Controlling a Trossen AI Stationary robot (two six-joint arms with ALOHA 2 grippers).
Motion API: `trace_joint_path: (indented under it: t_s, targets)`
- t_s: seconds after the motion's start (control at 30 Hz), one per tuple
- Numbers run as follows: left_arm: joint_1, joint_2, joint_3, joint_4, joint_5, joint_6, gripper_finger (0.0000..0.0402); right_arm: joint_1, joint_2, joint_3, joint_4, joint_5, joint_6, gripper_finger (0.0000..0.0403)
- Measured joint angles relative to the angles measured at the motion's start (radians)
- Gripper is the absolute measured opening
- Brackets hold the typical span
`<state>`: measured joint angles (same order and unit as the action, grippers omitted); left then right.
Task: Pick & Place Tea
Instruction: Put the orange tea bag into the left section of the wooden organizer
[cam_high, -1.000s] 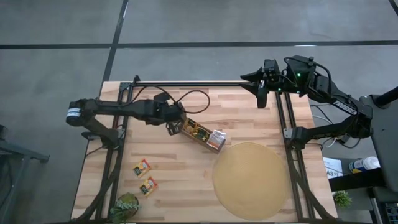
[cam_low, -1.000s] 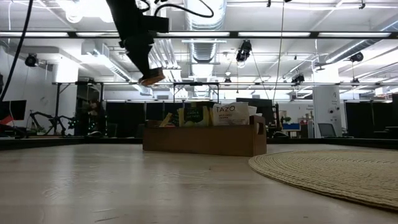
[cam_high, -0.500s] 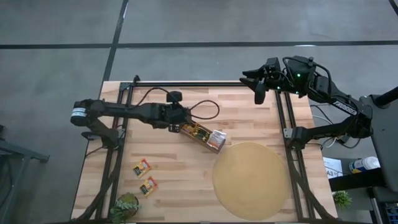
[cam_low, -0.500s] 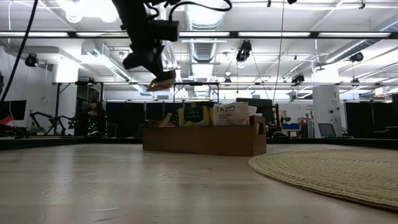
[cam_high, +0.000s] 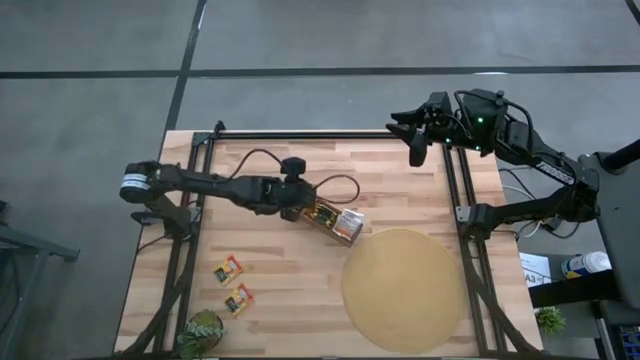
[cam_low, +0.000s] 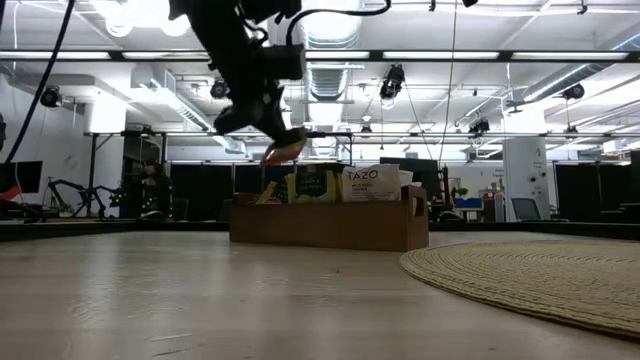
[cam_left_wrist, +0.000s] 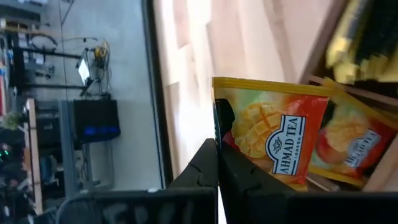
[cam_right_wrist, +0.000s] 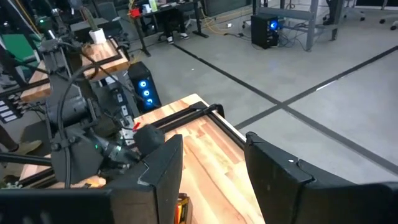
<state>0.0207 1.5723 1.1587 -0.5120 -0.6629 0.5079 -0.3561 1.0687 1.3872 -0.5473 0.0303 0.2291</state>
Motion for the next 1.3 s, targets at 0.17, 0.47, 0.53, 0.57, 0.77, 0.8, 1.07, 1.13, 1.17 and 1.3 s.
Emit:
trace_joint_path:
  t_s: [0.17, 0.47, 0.53, 0.57, 0.77, 0.8, 1.07, 1.13, 1.17, 1.3]
  targets:
    - [-0.015, 0.000, -0.085, 0.051, -0.001, 0.045, 0.0000, 0.000, 0.000, -0.001, 0.000, 0.000, 0.000, 0.0169]
    - [-0.031, 0.000, -0.133, 0.147, 0.029, 0.075, 0.0000, 0.000, 0.000, -0.001, 0.000, 0.000, 0.000, 0.0169]
    - [-0.031, 0.000, -0.133, 0.144, 0.052, 0.080, 0.0000, 0.000, 0.001, -0.001, 0.000, 0.000, 0.000, 0.0169]
    - [-0.031, 0.000, -0.133, 0.144, 0.056, 0.087, 0.0000, 0.000, 0.000, -0.001, 0.000, 0.000, 0.000, 0.0169]
    - [-0.024, 0.000, -0.133, 0.145, 0.080, 0.102, 0.0000, 0.000, 0.001, -0.001, -0.001, 0.000, 0.003, 0.0169]
    - [-0.023, 0.000, -0.133, 0.145, 0.088, 0.106, 0.0000, 0.000, 0.001, -0.002, -0.001, 0.000, 0.003, 0.0169]
    - [-0.013, 0.023, -0.134, 0.144, 0.102, 0.123, 0.0000, 0.000, 0.001, -0.002, -0.001, -0.001, 0.006, 0.0169]
    - [-0.009, 0.035, -0.134, 0.145, 0.103, 0.124, 0.0000, 0.000, 0.001, -0.002, -0.001, -0.001, 0.007, 0.0169]
    - [-0.007, 0.041, -0.134, 0.145, 0.102, 0.124, 0.0000, 0.000, 0.001, -0.002, -0.001, -0.001, 0.007, 0.0169]
    - [-0.004, 0.067, -0.134, 0.144, 0.094, 0.119, 0.0003, 0.000, 0.001, -0.002, -0.003, -0.001, 0.007, 0.0169]
